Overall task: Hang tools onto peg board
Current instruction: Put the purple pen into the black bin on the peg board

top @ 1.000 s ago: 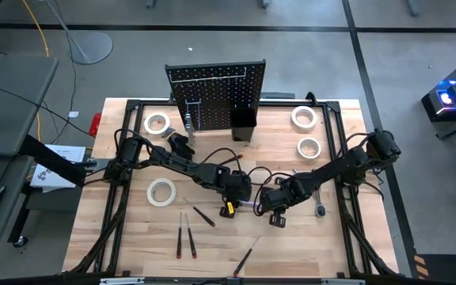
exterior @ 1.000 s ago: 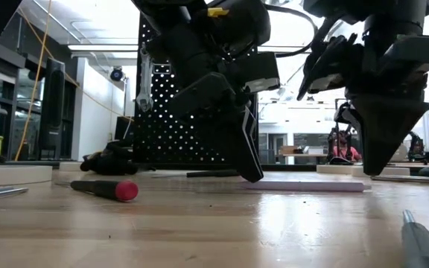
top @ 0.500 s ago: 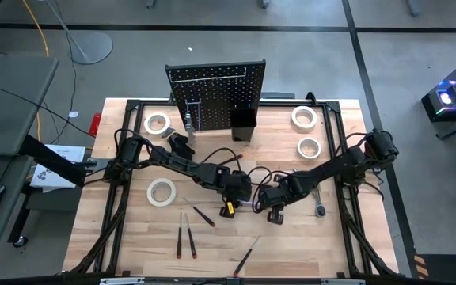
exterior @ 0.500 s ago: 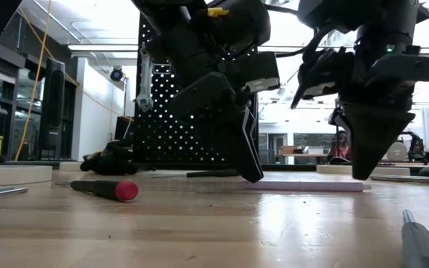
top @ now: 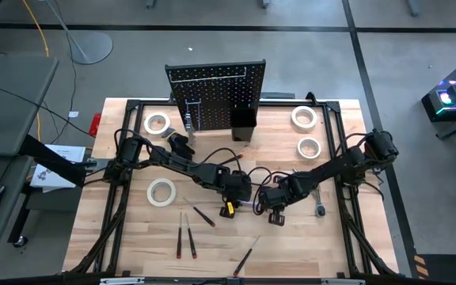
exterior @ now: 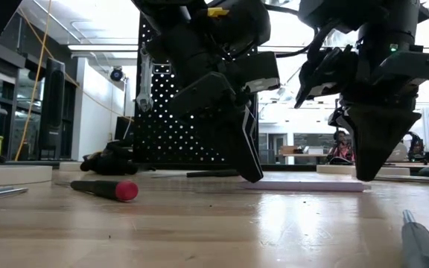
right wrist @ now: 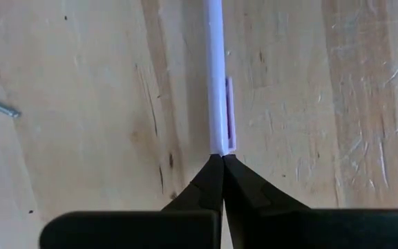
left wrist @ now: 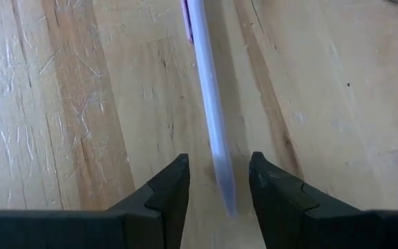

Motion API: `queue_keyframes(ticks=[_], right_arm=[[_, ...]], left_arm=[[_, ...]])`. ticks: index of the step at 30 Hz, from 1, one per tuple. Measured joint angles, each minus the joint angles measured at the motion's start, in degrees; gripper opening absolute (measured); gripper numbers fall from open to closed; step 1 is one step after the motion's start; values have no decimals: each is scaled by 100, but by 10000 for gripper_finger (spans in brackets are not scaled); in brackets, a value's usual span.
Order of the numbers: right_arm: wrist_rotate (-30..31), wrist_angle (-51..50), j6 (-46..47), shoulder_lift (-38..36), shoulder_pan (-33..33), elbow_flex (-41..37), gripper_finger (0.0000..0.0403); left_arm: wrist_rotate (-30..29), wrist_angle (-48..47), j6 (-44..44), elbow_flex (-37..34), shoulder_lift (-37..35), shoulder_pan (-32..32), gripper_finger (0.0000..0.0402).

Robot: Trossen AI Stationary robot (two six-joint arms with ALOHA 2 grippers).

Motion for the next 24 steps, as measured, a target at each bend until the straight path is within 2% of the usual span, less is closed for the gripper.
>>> queue_keyframes(ticks=[9, 24], right_arm=[[-207, 207, 152, 350, 2, 15, 0], [-168, 211, 189, 367, 2, 11, 0]], left_arm=[[-3, 2, 0, 0, 0, 2, 136], [-3, -440, 256, 209, -11, -4, 136]])
